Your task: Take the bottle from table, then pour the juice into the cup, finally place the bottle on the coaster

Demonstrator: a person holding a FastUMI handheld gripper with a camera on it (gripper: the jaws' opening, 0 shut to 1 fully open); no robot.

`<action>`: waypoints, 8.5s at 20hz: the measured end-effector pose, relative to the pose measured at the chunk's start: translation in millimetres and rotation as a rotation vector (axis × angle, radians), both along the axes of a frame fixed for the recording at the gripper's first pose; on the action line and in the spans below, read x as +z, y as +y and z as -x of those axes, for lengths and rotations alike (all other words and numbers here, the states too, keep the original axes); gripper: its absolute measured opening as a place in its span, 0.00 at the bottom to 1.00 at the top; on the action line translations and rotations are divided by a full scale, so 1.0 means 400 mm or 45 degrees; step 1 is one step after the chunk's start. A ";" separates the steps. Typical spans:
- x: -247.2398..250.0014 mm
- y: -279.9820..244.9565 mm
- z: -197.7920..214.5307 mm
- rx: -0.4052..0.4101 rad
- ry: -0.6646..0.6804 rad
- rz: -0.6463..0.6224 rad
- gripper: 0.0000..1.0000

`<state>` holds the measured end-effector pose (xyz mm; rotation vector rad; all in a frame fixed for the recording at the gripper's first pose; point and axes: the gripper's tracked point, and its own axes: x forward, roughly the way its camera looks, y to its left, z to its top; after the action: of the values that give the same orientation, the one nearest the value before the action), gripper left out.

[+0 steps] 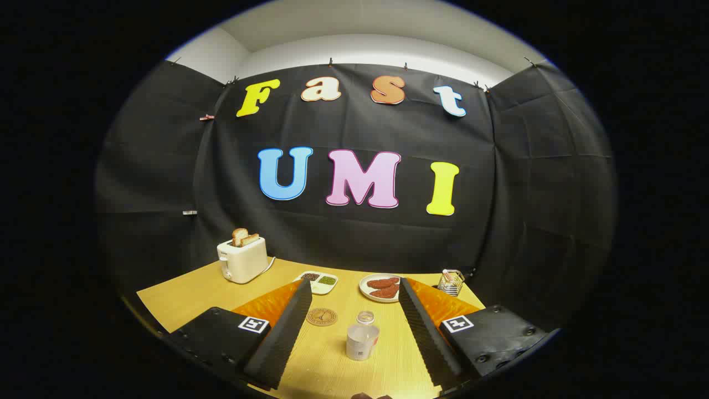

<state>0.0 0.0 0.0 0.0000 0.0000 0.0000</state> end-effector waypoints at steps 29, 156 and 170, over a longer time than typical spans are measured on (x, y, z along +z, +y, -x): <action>-0.122 -0.037 -0.090 0.048 0.035 -0.017 0.97; -0.427 0.437 -0.503 0.577 -0.194 2.421 0.75; -0.407 0.457 -0.509 0.615 -0.264 2.535 0.75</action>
<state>203.5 182.9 -162.7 -1.9911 -0.2071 0.4827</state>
